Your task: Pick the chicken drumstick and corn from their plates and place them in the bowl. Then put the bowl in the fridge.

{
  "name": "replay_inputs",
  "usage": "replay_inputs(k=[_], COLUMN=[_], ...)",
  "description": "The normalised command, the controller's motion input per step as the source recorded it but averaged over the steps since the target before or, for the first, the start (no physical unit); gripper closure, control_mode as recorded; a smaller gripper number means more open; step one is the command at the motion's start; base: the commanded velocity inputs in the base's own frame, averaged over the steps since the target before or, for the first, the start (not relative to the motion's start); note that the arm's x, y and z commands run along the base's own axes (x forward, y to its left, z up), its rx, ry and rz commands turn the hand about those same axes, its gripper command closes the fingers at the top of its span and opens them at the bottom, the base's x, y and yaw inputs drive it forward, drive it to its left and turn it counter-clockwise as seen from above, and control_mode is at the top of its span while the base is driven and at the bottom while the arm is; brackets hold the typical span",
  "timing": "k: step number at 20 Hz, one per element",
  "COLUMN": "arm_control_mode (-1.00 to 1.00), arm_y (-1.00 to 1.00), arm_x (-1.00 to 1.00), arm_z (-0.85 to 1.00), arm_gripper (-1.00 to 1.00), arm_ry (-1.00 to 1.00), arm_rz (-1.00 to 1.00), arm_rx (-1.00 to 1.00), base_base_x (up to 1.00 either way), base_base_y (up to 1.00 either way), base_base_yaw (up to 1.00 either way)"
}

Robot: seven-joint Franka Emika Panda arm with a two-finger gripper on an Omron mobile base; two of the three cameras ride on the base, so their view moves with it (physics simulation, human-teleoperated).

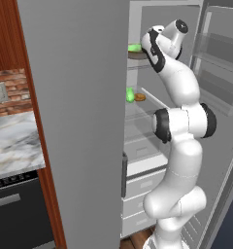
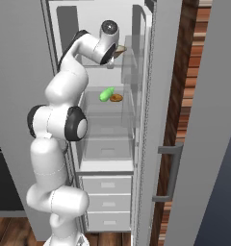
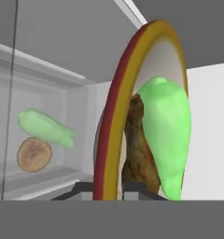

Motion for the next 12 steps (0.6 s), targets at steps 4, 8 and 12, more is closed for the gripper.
replay_inputs(k=[4,8,12], arm_control_mode=[-1.0,-1.0,-1.0], arm_y=[0.0,0.0,-0.06], arm_x=[-0.02,-0.05,-0.21], arm_z=[-0.08,-0.01,0.02], arm_gripper=[-1.0,-1.0,-1.0], arm_ry=[0.0,0.0,0.0], arm_rz=[0.0,0.0,0.0], arm_rx=[0.0,0.0,0.0], base_base_x=[0.0,0.0,0.0], base_base_y=[0.0,0.0,0.0], base_base_yaw=[0.0,0.0,0.0])
